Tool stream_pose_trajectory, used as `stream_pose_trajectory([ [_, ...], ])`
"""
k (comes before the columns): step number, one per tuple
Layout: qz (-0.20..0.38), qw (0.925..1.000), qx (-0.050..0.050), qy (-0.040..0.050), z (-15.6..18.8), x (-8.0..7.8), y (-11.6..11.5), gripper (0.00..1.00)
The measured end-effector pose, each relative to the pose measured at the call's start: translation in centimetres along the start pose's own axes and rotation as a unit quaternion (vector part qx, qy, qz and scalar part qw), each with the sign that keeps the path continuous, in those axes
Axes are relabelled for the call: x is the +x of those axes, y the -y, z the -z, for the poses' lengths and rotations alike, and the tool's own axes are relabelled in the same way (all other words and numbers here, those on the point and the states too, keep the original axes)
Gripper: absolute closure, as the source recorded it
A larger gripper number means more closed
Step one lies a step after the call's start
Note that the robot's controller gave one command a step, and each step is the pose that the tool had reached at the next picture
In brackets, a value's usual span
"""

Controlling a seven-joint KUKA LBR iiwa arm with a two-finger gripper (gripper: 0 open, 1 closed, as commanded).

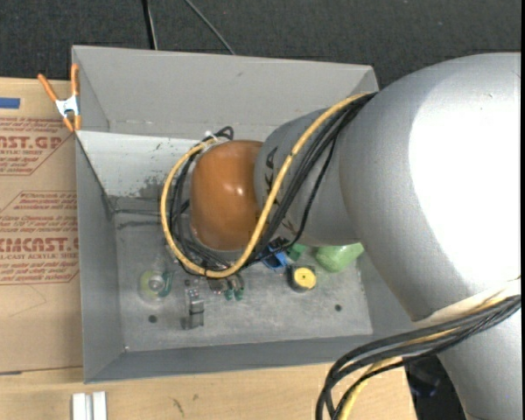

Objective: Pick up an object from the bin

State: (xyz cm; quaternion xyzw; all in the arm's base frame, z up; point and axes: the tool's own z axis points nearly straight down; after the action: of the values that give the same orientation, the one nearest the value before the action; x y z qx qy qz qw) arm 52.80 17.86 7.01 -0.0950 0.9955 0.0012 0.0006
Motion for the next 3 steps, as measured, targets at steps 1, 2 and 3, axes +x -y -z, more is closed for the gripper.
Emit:
stream_pose_trajectory([
  [1,0.019,0.9998,0.000,0.0017,0.0,-2.5,-3.5,0.00],
  [2,0.018,0.9998,0.000,0.0011,0.1,-2.5,-3.3,1.00],
  [3,0.246,0.9692,0.001,0.0004,4.2,0.4,0.2,1.00],
])
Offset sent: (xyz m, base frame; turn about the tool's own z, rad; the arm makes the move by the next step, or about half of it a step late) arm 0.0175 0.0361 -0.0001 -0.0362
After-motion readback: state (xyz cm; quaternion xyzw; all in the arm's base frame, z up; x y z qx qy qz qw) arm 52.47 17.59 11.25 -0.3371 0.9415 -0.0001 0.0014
